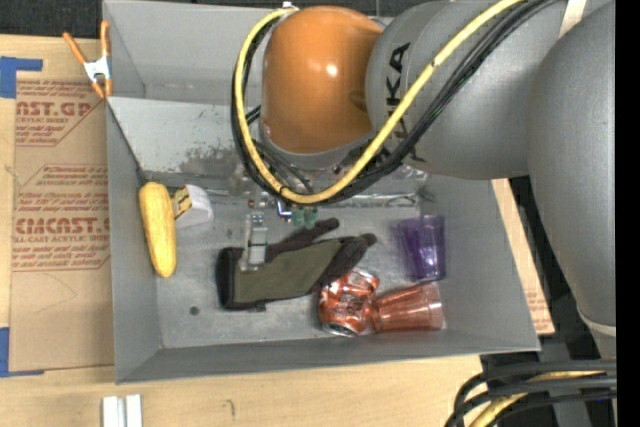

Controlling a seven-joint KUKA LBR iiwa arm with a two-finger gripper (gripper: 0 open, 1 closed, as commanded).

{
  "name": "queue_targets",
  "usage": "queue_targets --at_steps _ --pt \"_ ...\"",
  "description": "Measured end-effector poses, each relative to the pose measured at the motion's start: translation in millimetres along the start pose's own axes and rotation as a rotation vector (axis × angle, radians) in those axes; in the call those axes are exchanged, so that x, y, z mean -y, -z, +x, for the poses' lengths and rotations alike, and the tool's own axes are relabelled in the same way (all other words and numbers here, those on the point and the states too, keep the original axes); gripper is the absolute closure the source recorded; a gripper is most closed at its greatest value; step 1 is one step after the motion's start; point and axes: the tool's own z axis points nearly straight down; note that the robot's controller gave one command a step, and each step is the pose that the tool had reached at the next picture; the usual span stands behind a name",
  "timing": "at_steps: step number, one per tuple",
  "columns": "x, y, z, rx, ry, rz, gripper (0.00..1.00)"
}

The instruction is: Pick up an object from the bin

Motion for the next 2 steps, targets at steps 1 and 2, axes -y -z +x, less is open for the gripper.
queue_targets --at_steps 1,2 --pt "1.2 5.1 -1.6 0.008 -0.002 -0.001 0.00" --pt "44.5 -76.3 6.7 0.011 0.032 -0.001 0.00"
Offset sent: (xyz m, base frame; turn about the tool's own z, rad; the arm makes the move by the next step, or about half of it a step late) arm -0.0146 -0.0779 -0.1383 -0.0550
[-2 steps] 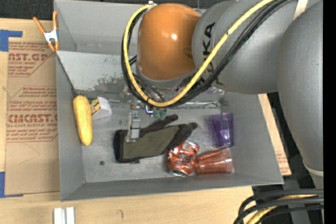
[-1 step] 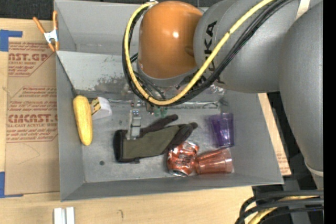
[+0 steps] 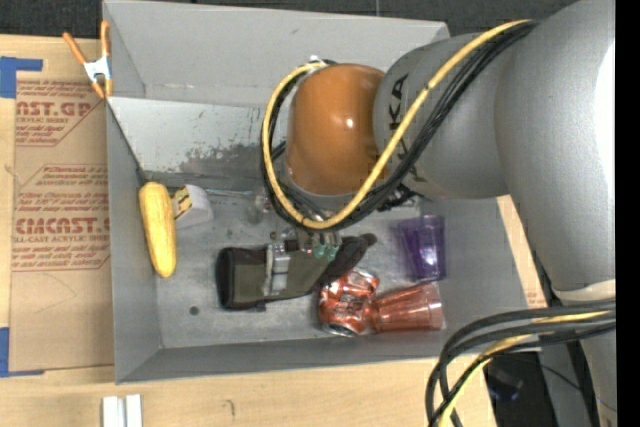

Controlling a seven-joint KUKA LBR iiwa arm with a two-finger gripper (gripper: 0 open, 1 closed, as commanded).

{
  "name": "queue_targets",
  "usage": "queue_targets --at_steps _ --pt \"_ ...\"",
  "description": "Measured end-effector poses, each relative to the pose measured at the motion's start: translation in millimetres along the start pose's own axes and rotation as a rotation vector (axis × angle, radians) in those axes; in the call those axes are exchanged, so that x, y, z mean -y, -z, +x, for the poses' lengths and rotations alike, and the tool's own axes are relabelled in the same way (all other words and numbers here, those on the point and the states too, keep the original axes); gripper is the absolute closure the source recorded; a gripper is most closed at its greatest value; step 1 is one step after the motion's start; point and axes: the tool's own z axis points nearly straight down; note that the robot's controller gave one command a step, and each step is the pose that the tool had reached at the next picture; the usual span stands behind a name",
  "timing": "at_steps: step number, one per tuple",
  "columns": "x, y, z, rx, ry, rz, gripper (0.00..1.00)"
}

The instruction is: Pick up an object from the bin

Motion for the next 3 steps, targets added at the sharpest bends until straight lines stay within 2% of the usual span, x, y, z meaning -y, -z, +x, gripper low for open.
queue_targets --at_steps 1,2,3 --pt "13.6 -26.5 2.8 -0.008 0.057 0.001 0.00" --pt "18.6 -2.8 -7.5 -0.004 -0.078 0.000 0.00" --pt "19.8 -48.5 -4.0 0.000 -0.042 0.000 0.00"
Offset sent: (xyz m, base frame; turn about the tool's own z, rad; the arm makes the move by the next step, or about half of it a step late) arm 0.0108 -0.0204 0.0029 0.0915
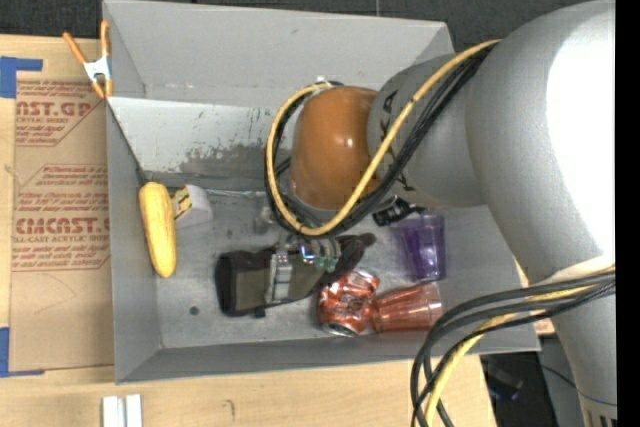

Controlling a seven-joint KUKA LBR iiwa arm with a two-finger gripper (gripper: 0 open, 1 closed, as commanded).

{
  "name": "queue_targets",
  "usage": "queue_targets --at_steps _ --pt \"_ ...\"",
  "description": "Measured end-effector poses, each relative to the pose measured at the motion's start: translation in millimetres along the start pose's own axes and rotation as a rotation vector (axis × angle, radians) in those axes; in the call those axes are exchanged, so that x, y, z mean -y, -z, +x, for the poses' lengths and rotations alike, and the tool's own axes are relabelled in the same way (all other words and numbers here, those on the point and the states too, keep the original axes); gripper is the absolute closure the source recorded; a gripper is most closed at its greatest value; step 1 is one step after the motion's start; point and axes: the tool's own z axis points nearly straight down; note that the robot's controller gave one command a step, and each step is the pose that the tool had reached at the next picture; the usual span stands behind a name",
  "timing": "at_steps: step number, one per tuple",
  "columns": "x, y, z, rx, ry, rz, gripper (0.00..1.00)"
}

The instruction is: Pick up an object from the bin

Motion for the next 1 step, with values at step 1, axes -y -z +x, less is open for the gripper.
queue_targets --at_steps 1 --pt "1.9 -12.8 -2.5 -0.002 -0.033 -0.001 1.00"
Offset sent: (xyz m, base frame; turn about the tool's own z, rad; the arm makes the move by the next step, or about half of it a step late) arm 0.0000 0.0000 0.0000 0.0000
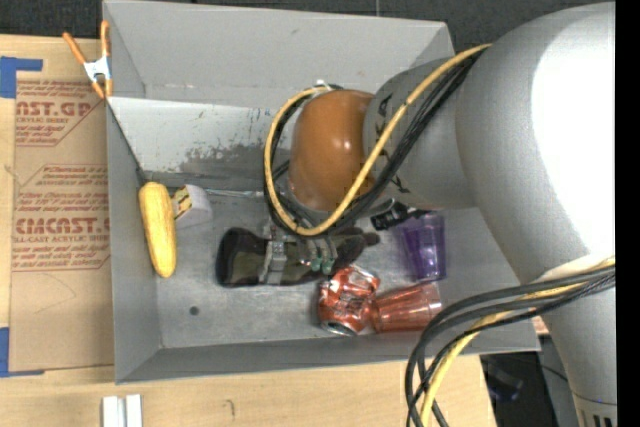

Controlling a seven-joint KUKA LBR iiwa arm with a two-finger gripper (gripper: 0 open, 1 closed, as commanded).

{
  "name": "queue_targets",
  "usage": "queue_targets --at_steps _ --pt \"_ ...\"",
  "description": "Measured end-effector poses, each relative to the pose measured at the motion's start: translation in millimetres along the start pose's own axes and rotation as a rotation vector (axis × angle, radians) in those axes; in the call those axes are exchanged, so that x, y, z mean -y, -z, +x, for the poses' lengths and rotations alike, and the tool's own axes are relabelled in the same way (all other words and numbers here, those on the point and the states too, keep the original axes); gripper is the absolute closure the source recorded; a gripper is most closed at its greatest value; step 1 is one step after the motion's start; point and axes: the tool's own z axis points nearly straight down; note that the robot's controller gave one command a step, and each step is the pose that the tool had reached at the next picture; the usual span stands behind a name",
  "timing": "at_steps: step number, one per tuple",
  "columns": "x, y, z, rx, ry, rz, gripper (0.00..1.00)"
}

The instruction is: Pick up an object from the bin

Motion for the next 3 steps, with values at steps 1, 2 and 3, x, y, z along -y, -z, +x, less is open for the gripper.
queue_targets --at_steps 1,2,3 --pt "0.0 -0.2 0.0 0.000 0.000 0.000 1.00" --pt "0.0 1.8 0.5 -0.001 0.000 0.000 1.00" --pt "-0.1 9.1 0.9 -0.003 0.000 0.000 1.00"
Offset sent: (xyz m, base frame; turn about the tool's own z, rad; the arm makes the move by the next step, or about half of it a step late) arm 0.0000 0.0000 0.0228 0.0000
